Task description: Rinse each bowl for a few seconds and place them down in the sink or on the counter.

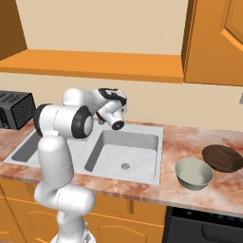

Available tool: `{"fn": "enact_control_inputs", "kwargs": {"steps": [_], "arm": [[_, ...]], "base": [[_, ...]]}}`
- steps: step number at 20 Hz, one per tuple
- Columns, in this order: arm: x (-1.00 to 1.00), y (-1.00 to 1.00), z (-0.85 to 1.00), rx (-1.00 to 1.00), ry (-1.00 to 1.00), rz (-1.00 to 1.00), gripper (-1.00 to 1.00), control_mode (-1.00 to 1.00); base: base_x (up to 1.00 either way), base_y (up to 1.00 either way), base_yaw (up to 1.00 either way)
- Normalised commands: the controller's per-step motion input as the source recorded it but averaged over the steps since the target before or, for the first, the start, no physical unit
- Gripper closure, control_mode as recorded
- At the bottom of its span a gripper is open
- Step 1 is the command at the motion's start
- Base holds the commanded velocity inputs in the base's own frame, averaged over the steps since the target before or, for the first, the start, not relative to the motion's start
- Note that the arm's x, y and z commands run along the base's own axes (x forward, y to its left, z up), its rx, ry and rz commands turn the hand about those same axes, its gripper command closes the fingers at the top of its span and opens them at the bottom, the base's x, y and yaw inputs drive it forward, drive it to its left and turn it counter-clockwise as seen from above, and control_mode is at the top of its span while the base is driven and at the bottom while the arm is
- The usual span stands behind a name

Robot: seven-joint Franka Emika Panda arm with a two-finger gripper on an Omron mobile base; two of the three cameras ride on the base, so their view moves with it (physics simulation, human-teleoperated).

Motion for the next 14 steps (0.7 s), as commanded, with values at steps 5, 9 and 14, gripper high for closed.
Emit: {"fn": "enact_control_inputs", "kwargs": {"steps": [5, 9, 14], "arm": [[0.3, 0.0, -0.31, 0.01, 0.04, 0.0, -1.0, -1.0], [0.23, 0.0, -0.33, 0.03, 0.02, 0.0, -1.0, -1.0], [0.11, 0.0, -0.35, 0.03, 0.01, 0.0, -1.0, -1.0]], "base": [[0.0, 0.0, 0.0], [0.0, 0.0, 0.0], [0.0, 0.0, 0.0]]}}
